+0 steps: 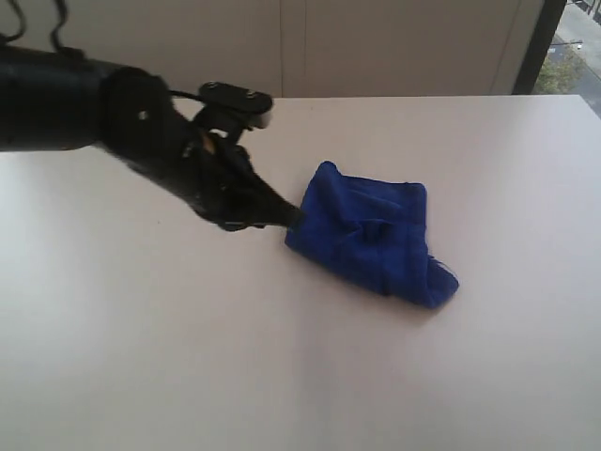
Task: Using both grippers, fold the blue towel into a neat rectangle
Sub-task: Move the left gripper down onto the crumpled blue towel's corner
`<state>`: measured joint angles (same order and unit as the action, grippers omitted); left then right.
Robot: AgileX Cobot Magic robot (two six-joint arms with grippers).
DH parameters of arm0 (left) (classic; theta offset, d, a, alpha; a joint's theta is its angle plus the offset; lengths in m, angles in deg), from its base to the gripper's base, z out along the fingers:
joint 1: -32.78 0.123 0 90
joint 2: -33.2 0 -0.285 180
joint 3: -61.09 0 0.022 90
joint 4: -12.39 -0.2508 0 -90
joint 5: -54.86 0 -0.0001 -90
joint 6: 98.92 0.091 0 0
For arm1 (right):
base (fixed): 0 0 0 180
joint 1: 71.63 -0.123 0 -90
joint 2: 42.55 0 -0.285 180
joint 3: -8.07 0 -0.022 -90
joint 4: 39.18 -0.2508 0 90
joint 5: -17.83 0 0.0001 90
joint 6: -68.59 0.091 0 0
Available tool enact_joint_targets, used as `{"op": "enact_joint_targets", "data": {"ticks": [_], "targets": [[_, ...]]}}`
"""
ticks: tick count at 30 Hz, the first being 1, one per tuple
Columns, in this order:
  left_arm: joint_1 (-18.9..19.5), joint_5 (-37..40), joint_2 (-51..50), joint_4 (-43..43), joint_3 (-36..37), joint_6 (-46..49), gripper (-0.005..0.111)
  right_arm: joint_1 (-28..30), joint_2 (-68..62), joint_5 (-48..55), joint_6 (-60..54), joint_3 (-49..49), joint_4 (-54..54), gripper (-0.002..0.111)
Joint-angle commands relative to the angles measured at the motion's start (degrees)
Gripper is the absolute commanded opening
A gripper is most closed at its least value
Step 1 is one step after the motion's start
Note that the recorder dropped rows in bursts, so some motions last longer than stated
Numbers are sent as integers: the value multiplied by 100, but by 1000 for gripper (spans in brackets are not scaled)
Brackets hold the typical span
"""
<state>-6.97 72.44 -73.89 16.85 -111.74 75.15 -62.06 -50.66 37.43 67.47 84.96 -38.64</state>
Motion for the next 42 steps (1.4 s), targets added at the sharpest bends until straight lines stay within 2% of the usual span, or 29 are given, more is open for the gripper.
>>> {"op": "enact_joint_targets", "data": {"ticks": [1,13,19,26,28,33,35,42], "targets": [[-374,553,-867,-308,-1353,-56,0,12,32,-43,4,33,39,0],[-618,1723,-2925,-493,-4405,-247,0,12,32,-43,4,33,39,0],[-797,1784,-3606,-493,-5413,-272,0,12,32,-43,4,33,39,0],[-896,1584,-3922,-493,-5599,-312,1,12,32,-43,4,33,39,0],[-918,1371,-3923,-446,-5599,-312,7,12,32,-43,4,33,39,0],[-960,1061,-3923,-446,-5599,-274,36,12,32,-43,4,33,39,0],[-960,1061,-3945,-520,-5599,-121,43,12,32,-43,4,33,39,0],[-960,1086,-4107,-697,-5599,452,44,12,32,-43,4,33,39,0]]}}
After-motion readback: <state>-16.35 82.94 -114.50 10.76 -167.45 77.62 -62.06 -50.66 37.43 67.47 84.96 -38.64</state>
